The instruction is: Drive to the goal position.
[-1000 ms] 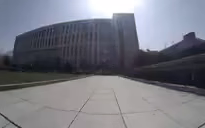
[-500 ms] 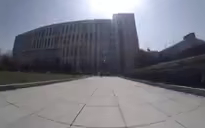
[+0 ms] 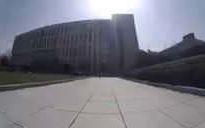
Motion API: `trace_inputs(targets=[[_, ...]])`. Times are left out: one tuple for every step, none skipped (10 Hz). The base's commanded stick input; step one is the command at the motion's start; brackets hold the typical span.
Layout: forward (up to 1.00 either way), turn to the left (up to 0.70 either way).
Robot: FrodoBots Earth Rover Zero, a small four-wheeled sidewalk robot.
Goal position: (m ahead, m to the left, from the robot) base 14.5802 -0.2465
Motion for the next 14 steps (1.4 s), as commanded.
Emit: trace_inputs(targets=[[0.70,0.00],[0.70,0.00],[0.70,0.00],[0.70,0.00],[0.70,0.06],[0.70,0.14],[0.70,0.14],[0.70,0.07],[0.70,0.00],[0.70,0.05],[0.70,0.14],[0.70,0.11],[0.70,0.04],[0.70,0.06]])
